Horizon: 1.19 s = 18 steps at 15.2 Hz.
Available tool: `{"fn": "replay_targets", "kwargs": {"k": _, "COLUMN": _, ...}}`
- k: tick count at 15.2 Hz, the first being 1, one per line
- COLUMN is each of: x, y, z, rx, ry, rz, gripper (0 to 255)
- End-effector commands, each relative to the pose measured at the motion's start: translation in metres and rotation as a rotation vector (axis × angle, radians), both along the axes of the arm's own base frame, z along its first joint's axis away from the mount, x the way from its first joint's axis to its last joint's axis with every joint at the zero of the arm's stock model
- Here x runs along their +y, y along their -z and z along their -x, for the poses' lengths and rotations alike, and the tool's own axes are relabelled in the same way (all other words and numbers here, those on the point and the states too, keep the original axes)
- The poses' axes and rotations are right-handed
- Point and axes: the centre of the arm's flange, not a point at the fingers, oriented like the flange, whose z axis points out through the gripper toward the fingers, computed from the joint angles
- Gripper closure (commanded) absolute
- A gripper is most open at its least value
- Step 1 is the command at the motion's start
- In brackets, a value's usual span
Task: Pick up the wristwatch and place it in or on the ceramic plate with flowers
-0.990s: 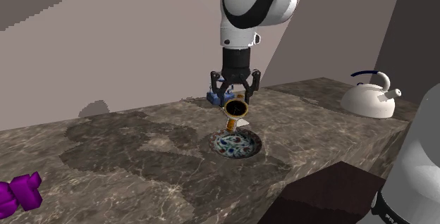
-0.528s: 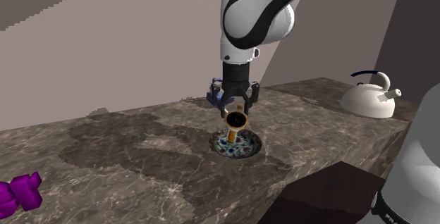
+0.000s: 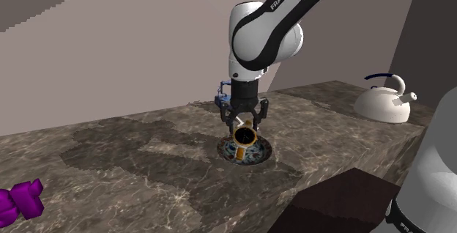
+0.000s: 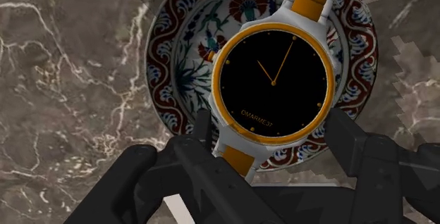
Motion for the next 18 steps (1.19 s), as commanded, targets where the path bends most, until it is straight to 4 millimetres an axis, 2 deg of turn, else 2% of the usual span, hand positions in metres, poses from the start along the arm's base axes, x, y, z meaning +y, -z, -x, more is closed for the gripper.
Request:
{"fn": "replay_targets", "kwargs": {"k": 1, "x": -0.001, "y": 0.002, "z": 0.001, "rx": -0.001, "ry": 0.0, "rz": 0.0, "gripper": 255}}
{"fn": "replay_targets", "kwargs": {"k": 7, "x": -0.001, "y": 0.002, "z": 0.001, "rx": -0.001, "ry": 0.0, "rz": 0.0, "gripper": 255}}
{"fn": "replay_targets", "kwargs": {"k": 8, "x": -0.001, "y": 0.002, "z": 0.001, "rx": -0.001, "ry": 0.0, "rz": 0.0, "gripper": 0}}
{"fn": "replay_targets", "kwargs": {"k": 13, "x": -0.001, "y": 0.002, "z": 0.001, "rx": -0.001, "ry": 0.0, "rz": 0.0, "gripper": 0}}
{"fn": "replay_targets", "kwargs": {"k": 17, "x": 0.0, "y": -0.048, "z": 0.001, "rx": -0.001, "ry": 0.0, "rz": 0.0, "gripper": 0}}
{"fn": "replay_targets", "kwargs": {"k": 18, "x": 0.0, "y": -0.048, "z": 0.001, "rx": -0.001, "ry": 0.0, "rz": 0.0, "gripper": 0}}
